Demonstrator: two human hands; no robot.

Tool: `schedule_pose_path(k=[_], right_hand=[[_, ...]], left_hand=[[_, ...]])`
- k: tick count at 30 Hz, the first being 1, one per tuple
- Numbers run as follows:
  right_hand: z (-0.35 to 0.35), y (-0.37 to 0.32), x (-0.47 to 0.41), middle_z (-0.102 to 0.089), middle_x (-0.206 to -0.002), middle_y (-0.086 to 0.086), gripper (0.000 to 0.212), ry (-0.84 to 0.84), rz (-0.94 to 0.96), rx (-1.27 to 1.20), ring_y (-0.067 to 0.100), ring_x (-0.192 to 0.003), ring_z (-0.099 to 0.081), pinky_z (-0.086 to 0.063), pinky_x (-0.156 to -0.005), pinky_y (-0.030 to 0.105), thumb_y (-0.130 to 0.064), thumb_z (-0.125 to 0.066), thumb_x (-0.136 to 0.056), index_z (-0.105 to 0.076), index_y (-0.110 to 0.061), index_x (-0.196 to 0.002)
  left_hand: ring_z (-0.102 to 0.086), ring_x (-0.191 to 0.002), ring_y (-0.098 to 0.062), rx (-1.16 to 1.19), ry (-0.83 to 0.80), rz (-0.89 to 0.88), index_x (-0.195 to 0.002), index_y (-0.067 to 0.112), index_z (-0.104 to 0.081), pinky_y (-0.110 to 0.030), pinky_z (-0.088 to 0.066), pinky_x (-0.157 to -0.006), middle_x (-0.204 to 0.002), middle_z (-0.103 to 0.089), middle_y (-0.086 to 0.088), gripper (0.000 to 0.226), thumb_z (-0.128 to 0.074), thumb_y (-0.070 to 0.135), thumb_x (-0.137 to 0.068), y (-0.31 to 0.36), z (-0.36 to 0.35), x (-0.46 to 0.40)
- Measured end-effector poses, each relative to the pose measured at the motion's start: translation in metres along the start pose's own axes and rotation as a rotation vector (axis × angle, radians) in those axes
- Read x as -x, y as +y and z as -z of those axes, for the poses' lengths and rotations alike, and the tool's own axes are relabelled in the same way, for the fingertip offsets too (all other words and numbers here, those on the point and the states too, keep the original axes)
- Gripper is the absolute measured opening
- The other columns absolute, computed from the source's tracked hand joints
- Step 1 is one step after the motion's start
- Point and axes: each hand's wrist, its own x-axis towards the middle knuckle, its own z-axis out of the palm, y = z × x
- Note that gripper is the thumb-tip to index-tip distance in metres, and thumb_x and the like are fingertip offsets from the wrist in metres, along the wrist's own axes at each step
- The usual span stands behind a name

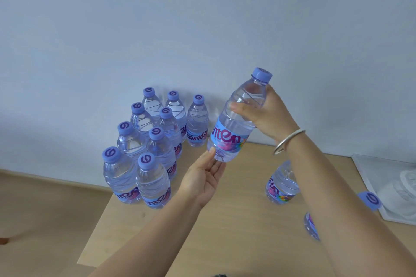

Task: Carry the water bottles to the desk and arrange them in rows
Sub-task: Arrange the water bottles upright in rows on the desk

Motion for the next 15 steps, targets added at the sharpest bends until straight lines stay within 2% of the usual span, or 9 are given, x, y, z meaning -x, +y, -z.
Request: schedule_pose_path(k=[3,5,8,12,15], right_hand=[[0.004,-0.005,-0.001,-0.059,-0.117,0.012,0.053,-0.108,0.042,-0.080,0.020,-0.096,-0.060,-0.050,-0.091,0.039,-0.017,-0.078,-0.071,-0.049,-0.008,-0.114],[0.009,-0.011,-0.001,-0.061,-0.103,0.008,0.050,-0.232,0.101,-0.080,0.016,-0.092,-0.061,-0.050,-0.083,0.029,-0.017,-0.074,-0.068,-0.050,-0.002,-0.110],[0.009,-0.019,0.000,-0.061,-0.099,0.006,0.049,-0.373,0.137,-0.072,0.012,-0.091,-0.061,-0.049,-0.081,0.020,-0.014,-0.071,-0.067,-0.051,0.003,-0.108],[0.001,-0.020,0.000,-0.060,-0.096,0.009,0.034,-0.475,0.128,-0.069,0.011,-0.090,-0.060,-0.049,-0.086,0.022,-0.008,-0.069,-0.068,-0.056,-0.002,-0.099],[-0.003,-0.015,-0.005,-0.060,-0.104,0.001,0.048,-0.495,0.116,-0.015,0.011,-0.099,-0.060,-0.048,-0.093,0.026,-0.014,-0.072,-0.069,-0.049,-0.005,-0.110]], left_hand=[[-0.071,-0.080,-0.009,-0.084,-0.017,-0.009,-0.093,0.011,-0.067,-0.020,-0.056,-0.075,-0.089,-0.074,-0.003,0.018,-0.063,0.019,-0.078,0.005,0.004,0.001],[-0.071,-0.076,-0.012,-0.090,-0.028,0.027,-0.086,0.010,-0.069,-0.023,-0.058,-0.072,-0.085,-0.074,-0.004,0.024,-0.065,0.029,-0.071,0.014,0.007,0.000],[-0.072,-0.073,-0.015,-0.159,-0.041,0.106,-0.082,0.008,-0.073,-0.024,-0.058,-0.065,-0.085,-0.074,-0.007,0.031,-0.064,0.035,-0.070,0.030,0.010,-0.002],[-0.072,-0.070,-0.016,-0.119,-0.025,0.135,-0.087,0.004,-0.070,-0.023,-0.058,-0.060,-0.082,-0.074,-0.009,0.029,-0.066,0.027,-0.069,0.036,0.015,-0.003],[-0.071,-0.068,-0.015,-0.081,0.005,0.132,-0.088,0.004,-0.068,-0.023,-0.058,-0.058,-0.080,-0.074,-0.009,0.027,-0.063,0.025,-0.073,0.032,0.021,-0.002]])
